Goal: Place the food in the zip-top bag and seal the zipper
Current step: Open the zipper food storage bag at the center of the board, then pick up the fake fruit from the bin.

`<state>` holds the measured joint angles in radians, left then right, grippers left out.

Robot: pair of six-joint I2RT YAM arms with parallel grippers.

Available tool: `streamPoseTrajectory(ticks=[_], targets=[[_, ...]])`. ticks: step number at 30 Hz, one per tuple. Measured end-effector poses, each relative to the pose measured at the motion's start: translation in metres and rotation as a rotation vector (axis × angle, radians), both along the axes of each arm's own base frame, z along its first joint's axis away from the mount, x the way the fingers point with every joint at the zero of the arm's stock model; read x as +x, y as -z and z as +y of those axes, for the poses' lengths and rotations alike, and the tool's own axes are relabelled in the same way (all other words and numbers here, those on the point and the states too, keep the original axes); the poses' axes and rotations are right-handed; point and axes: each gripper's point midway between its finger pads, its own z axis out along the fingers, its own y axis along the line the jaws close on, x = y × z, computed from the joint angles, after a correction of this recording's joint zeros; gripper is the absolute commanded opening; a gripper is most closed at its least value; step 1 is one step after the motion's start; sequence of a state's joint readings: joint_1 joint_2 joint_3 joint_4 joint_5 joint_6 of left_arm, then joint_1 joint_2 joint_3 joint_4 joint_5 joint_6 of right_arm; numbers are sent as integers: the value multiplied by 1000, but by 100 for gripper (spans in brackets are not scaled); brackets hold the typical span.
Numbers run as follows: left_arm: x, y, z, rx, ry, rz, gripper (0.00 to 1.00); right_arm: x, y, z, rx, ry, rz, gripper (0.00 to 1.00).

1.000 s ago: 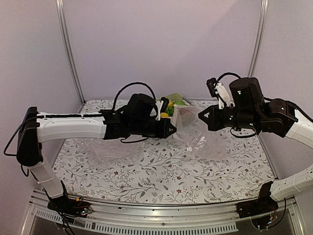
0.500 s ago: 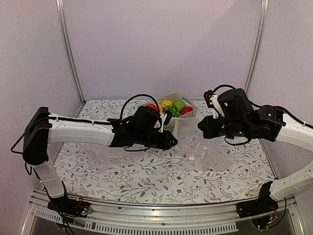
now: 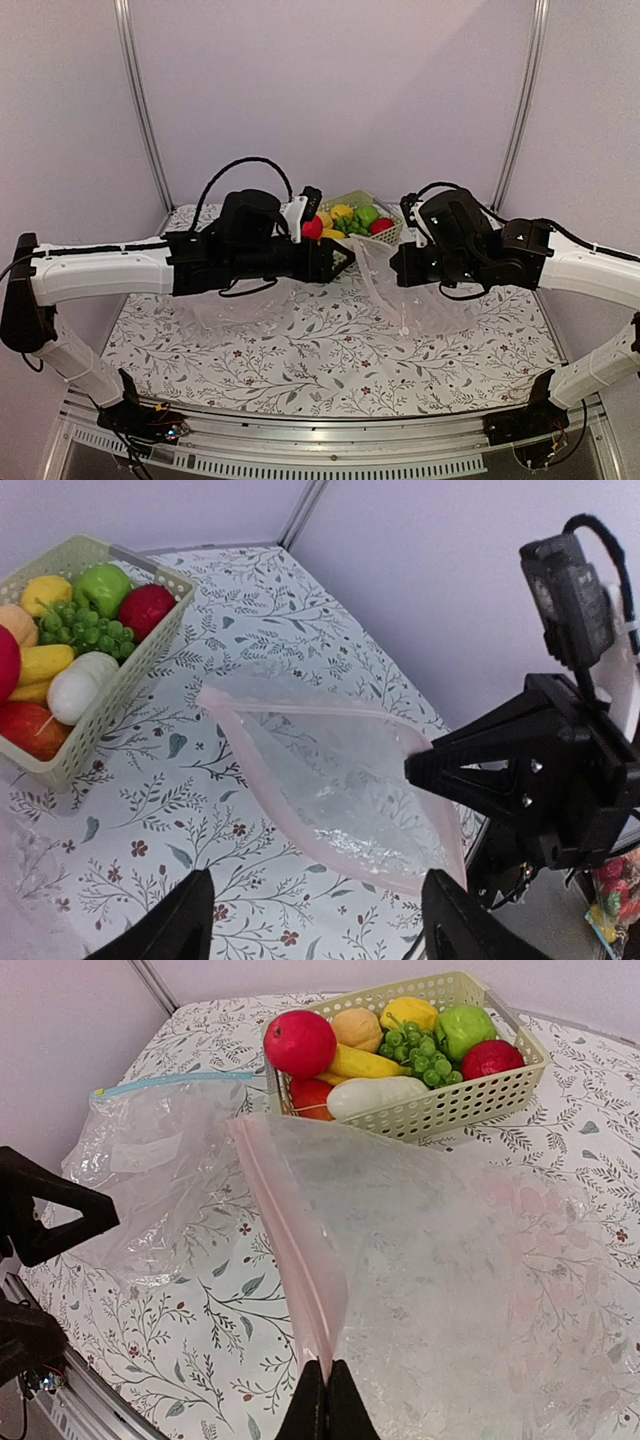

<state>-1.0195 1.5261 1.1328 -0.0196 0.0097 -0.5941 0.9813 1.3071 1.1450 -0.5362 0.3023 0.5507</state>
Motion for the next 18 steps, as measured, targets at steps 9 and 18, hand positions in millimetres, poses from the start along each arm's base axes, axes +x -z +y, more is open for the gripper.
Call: streamPoseTrajectory(ticks=[9,18], targets=[[55,-20,57,112,-152,-46,88,2,-2,3,20,5,-3,0],[151,17,88,278,-252,6,100,2,-4,5,34,1,-5,0]])
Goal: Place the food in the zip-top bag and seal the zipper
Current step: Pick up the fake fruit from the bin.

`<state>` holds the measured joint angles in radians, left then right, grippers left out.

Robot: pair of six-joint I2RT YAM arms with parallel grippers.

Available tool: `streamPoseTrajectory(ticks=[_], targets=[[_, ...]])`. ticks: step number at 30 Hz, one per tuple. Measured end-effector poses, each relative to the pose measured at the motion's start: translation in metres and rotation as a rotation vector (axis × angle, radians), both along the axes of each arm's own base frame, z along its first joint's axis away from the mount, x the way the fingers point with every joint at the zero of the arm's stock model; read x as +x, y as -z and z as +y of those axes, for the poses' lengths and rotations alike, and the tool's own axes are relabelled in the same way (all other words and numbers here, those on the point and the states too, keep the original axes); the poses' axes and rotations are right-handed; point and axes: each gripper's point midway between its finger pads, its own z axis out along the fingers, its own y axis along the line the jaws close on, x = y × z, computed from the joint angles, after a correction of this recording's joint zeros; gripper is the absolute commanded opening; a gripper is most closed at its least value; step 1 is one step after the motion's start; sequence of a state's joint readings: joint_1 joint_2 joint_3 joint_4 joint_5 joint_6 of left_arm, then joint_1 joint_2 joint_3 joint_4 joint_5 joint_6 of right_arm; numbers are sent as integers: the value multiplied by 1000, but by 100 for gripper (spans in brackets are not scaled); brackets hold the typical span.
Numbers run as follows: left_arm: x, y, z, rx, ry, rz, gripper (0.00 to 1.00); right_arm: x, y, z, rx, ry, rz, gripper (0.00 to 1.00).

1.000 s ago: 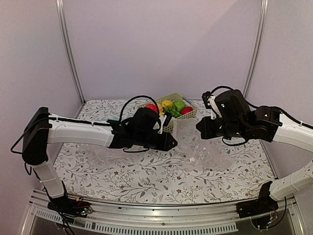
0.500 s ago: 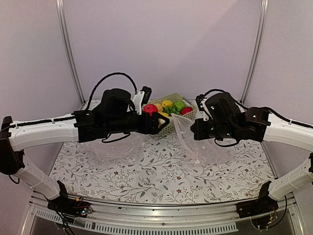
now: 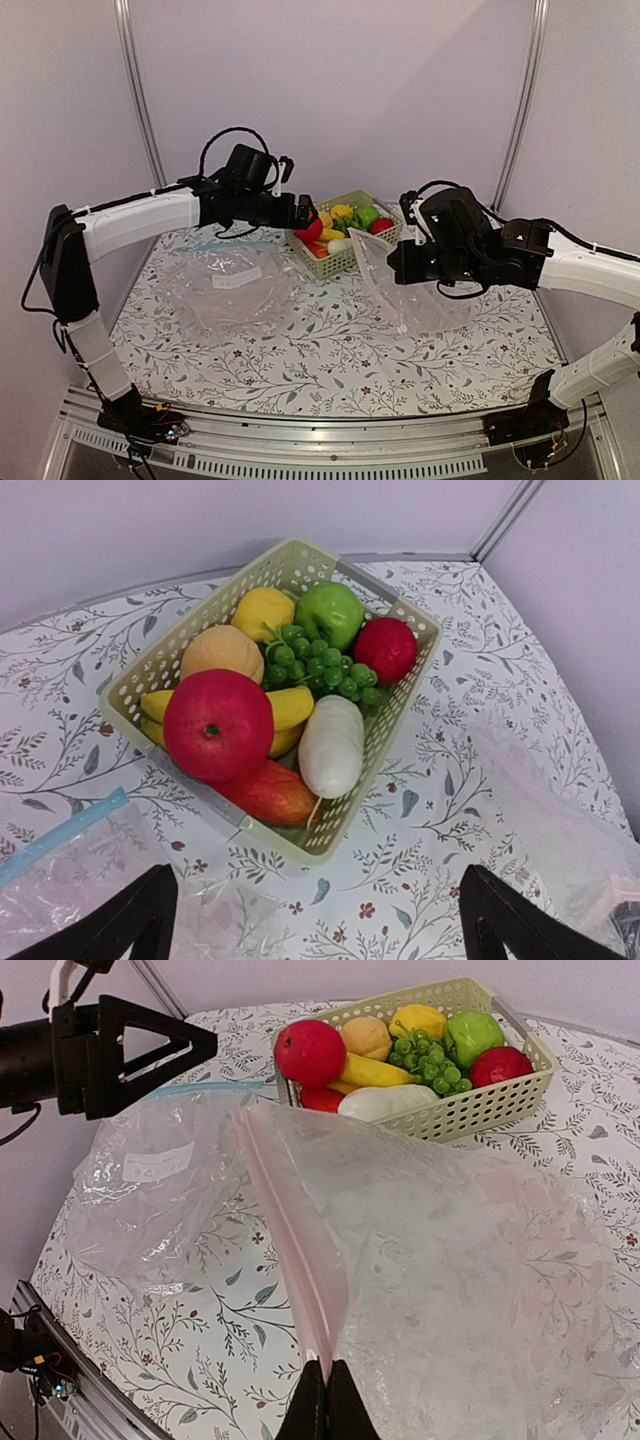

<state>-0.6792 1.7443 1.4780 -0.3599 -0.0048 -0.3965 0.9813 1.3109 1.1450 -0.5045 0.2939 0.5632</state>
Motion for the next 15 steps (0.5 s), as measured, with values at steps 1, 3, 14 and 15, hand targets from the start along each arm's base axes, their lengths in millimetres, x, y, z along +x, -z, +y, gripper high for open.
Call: streamPoseTrajectory(ticks=[1,3,14,15], targets=[[8,6,1,10,-8,7,99,0,0,0,2,0,0,0],[24,19,3,38,-30,20,100,0,-1,1,8,0,-2,0],[81,63,-6,120,-99,37,99,1,-3,3,16,-4,-6,0],[87,65,-5,126,-108,37,100,1,-3,3,17,-4,-5,0]])
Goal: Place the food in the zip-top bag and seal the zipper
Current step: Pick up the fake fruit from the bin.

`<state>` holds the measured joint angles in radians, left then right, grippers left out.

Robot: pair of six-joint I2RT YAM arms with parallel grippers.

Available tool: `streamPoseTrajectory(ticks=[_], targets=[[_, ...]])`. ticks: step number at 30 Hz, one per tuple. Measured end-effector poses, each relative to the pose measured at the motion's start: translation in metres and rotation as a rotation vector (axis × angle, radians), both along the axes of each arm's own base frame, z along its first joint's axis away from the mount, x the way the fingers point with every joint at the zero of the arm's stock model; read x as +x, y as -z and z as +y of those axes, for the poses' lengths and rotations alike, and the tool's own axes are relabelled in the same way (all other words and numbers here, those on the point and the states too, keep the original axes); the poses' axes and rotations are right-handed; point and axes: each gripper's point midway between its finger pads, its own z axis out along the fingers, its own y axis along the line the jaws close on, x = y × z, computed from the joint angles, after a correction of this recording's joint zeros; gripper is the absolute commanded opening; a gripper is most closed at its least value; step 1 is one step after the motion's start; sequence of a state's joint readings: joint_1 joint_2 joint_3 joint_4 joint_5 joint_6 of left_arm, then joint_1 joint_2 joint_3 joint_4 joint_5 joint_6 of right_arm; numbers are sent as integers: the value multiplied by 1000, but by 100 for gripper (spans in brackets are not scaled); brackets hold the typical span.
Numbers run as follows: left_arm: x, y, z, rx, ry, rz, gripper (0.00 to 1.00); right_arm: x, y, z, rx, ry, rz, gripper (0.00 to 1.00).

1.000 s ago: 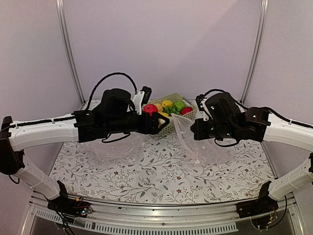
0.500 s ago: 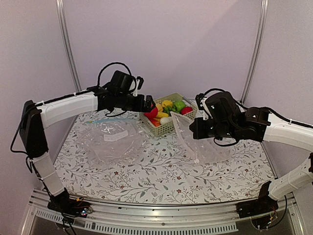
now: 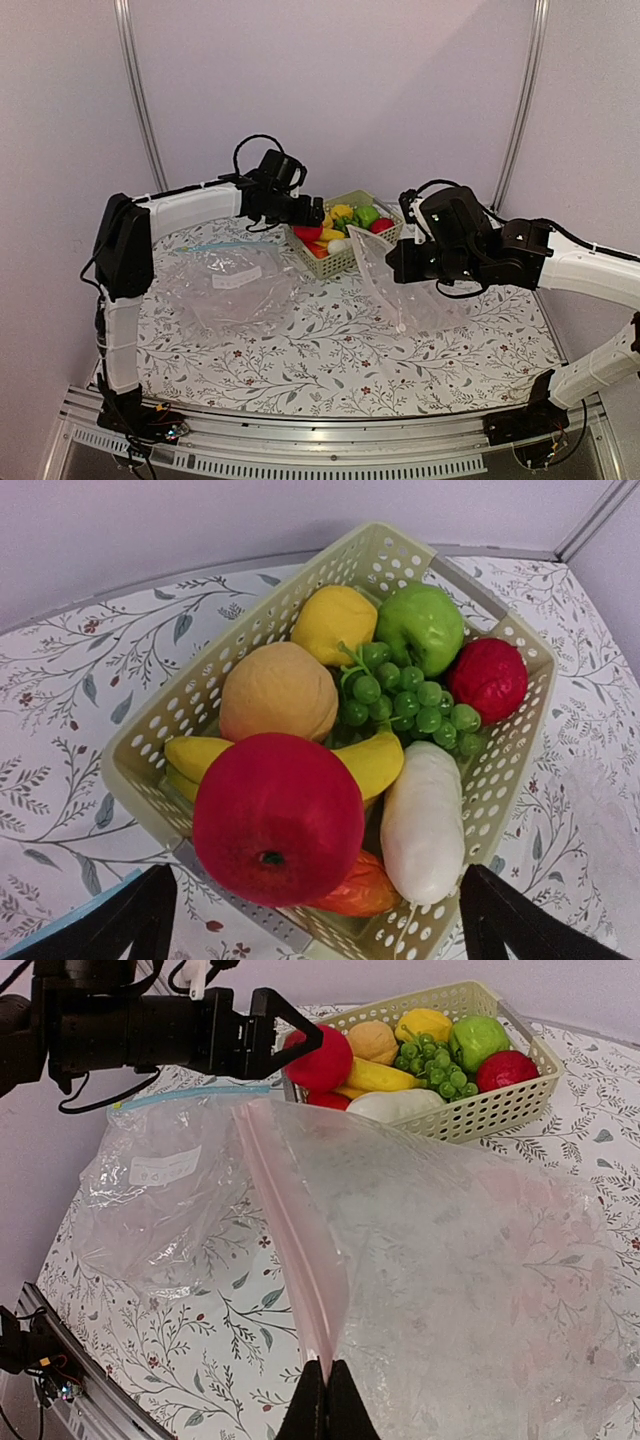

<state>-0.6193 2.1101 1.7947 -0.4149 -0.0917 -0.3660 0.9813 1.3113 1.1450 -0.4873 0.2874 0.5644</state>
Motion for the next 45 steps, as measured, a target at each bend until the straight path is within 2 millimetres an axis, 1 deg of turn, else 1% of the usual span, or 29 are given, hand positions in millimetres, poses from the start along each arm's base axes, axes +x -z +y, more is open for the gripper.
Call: streamPoseTrajectory(ticks=[7,10,15,18,21,32,39,45], targets=[[23,8,2,31,-34,-1,100,0,1,2,0,-5,4,0],[30,16,4,43,-45,13,100,0,3,3,-1,-8,7,0],[31,41,8,65,-46,62,100,0,4,3,-2,-11,11,0],[29,51,7,69,-35,86,100,0,4,4,0,-12,10,0],[28,51,6,64,-27,91,97,0,4,6,4,-17,13,0],[26,52,1,54,-2,99,75,-1,5,9,9,-27,19,0],[26,52,1,54,1,99,70,-1,5,9,10,-28,19,0],[26,52,0,50,3,94,70,-1,5,9,10,-28,19,0]])
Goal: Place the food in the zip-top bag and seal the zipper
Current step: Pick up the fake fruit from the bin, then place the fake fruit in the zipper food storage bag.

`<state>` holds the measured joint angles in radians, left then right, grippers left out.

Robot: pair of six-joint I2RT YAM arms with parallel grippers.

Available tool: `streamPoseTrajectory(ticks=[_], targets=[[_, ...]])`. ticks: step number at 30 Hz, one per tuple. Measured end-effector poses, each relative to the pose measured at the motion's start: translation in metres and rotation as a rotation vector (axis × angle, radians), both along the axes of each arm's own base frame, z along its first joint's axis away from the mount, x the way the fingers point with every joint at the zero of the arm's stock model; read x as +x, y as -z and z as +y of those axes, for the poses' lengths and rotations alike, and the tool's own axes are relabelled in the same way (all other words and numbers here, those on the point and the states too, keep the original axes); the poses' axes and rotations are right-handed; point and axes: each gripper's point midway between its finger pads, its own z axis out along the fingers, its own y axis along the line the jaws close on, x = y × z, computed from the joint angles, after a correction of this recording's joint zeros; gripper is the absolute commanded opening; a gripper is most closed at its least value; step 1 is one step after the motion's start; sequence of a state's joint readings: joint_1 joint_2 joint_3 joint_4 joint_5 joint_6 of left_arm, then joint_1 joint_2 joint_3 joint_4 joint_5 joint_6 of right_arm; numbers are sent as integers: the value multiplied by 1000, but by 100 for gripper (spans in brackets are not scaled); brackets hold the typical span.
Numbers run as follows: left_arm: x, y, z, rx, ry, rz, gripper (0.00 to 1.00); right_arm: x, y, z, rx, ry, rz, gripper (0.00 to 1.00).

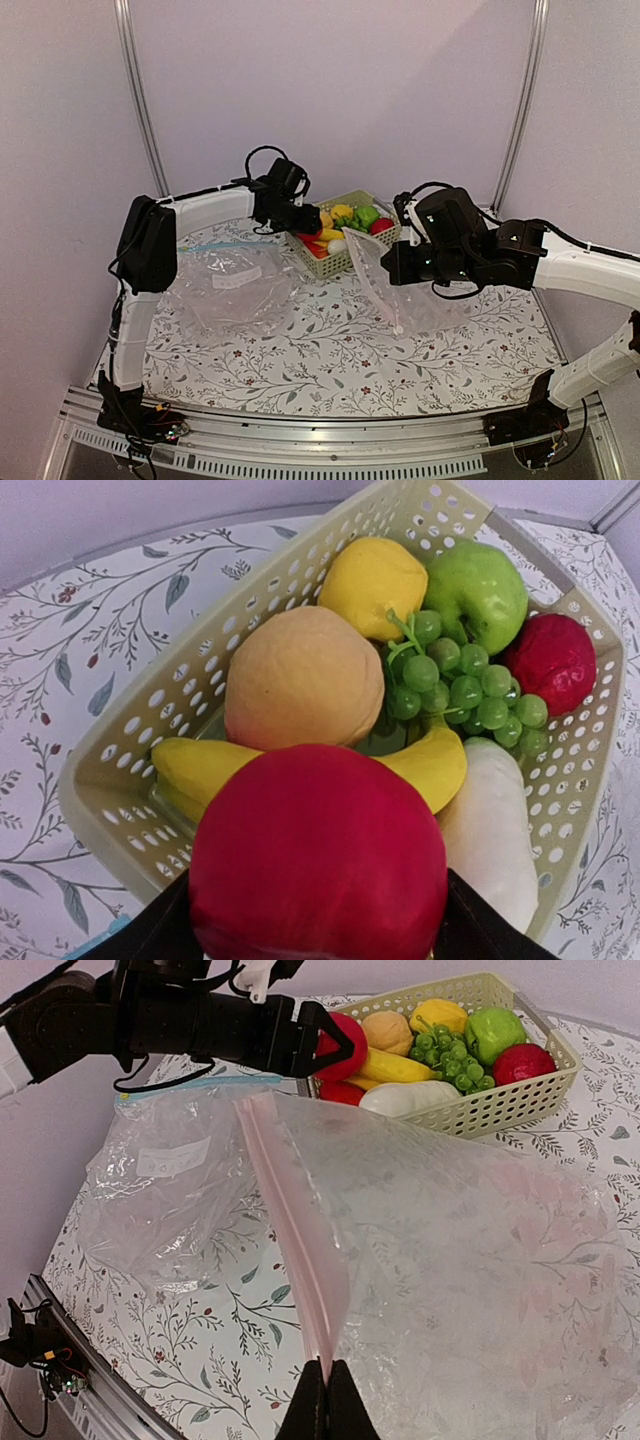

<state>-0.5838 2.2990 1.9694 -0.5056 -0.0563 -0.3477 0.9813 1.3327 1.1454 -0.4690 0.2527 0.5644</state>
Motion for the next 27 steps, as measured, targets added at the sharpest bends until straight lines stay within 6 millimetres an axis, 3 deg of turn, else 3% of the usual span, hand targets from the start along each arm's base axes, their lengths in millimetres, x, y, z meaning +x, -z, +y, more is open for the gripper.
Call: streamPoseTrajectory(ticks=[4,7,10,14,17,19,27], targets=[[-2,-3,-3,-21,20,-17,69,0,0,0,0,0,0,0],[-9,-18,0,-37,36,-47,69,0,0,0,0,0,0,0],[-18,-58,4,-80,50,-120,69,0,0,0,0,1,-1,0],[-39,-138,12,-170,66,-275,69,0,-1,0,2,0,-2,0],[-70,-186,23,-239,83,-372,69,-1,-3,0,7,-3,-3,0],[-98,-205,26,-287,109,-406,69,-2,-6,0,13,-9,-6,0],[-217,-235,-18,-585,344,-391,70,-7,-29,3,66,-51,-32,0]])
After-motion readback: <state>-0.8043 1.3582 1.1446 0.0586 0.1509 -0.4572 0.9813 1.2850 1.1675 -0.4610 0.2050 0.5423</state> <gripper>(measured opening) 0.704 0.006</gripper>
